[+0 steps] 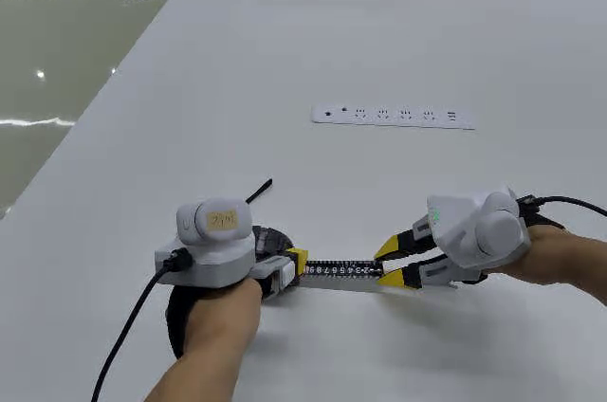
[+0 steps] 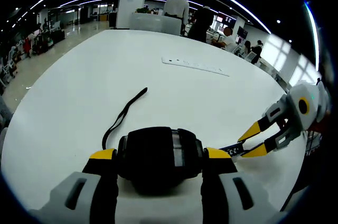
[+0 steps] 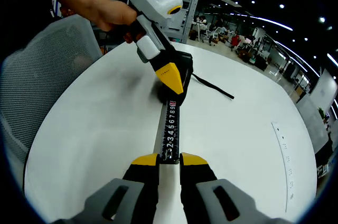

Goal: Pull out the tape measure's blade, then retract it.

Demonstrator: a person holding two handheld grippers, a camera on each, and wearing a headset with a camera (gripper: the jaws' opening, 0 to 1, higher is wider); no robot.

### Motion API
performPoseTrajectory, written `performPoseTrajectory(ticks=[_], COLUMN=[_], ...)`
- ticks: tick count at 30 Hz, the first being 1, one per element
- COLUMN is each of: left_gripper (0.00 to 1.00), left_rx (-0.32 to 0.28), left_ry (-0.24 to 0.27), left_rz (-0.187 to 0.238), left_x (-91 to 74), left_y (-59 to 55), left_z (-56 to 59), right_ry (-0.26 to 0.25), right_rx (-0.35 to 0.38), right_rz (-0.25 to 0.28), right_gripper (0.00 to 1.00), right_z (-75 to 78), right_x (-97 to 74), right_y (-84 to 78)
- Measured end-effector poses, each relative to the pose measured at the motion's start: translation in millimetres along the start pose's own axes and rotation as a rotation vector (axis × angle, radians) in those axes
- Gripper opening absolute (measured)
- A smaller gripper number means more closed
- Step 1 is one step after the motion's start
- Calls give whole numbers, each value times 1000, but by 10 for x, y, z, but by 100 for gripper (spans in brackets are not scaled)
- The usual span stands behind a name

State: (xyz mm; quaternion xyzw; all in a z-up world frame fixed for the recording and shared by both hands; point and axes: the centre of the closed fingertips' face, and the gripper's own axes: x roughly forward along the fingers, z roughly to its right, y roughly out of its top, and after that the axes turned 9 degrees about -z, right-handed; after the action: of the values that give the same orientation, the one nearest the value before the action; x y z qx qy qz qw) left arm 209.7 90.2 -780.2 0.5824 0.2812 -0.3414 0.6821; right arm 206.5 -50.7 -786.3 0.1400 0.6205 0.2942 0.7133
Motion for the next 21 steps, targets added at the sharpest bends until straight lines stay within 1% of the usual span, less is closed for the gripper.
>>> performPoseTrajectory(ticks=[2,6,13,17,21], left_gripper=[60,60,60,60,60], left_rx=[-2,0,-4,-8,-9], left_ry=[0,-1,-1,-4,-5], left_rz=[0,-1,-4,-4,-4], left_x=[-8,23,14,41,46], left_y=[-5,33,9,39,35], left_z=[3,-29,-22,-45,-47], right_ry=[-1,-1,-1,-1,1], right_rx=[2,1,-1,-1,-3], right_rz=[2,2,7,12,15], right_gripper=[14,14,14,14,14], right_z=[2,-5,3,11,11], right_x=[3,19,40,57,83], right_y=[5,20,56,83,113])
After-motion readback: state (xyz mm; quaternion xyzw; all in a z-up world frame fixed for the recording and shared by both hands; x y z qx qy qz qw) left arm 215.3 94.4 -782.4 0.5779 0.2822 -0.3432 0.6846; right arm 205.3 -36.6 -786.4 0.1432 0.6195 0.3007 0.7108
